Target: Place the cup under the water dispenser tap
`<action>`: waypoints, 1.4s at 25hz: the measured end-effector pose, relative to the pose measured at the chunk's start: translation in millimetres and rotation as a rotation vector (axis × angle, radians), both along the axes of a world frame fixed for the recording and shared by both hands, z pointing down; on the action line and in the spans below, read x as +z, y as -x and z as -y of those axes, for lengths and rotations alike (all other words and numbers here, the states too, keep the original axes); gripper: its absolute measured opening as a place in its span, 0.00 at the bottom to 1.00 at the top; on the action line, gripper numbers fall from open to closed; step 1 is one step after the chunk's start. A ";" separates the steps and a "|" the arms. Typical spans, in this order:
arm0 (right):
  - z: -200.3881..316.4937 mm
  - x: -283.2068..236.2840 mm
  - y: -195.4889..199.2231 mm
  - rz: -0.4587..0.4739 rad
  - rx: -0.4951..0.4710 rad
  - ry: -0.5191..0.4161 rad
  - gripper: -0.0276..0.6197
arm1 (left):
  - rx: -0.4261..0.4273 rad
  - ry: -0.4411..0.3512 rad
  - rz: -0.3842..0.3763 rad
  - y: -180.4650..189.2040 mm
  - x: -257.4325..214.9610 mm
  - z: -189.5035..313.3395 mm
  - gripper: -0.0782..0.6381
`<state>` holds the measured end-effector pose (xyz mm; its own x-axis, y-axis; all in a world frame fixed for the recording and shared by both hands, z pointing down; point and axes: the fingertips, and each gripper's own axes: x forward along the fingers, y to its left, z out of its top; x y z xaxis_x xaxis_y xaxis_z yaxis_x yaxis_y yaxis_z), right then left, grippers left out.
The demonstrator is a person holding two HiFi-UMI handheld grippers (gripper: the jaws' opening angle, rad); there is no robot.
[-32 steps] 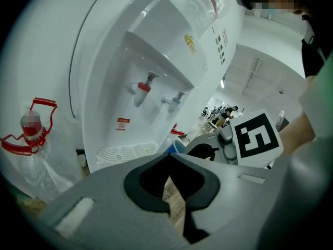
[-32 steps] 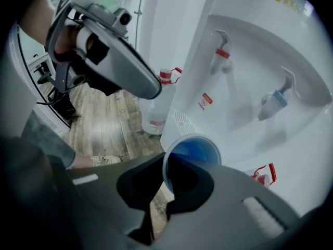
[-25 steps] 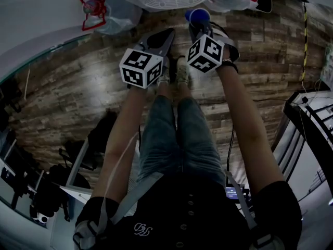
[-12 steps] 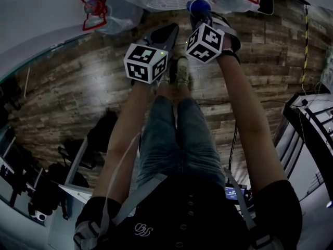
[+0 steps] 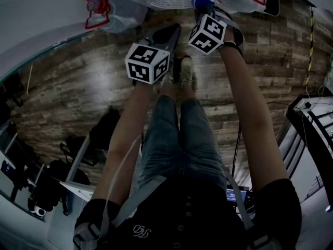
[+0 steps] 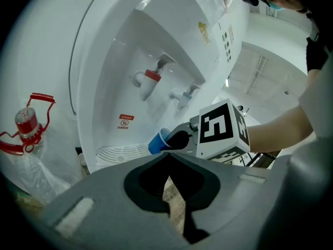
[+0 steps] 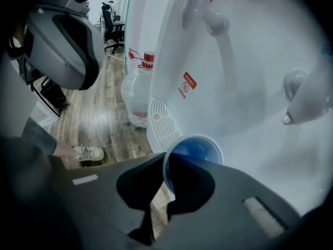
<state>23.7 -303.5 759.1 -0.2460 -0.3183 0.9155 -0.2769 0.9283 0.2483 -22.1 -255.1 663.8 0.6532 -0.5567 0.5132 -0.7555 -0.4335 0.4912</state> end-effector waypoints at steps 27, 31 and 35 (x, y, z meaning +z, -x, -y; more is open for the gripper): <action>6.5 7.0 16.4 0.043 0.031 0.007 0.21 | -0.004 0.020 0.007 12.7 4.3 -13.4 0.11; 7.4 -0.8 14.7 0.048 0.051 -0.020 0.26 | -0.003 0.021 0.013 15.3 3.4 -19.7 0.11; 11.9 -16.3 11.9 0.069 0.095 -0.049 0.28 | -0.010 0.030 0.015 17.7 2.7 -22.0 0.11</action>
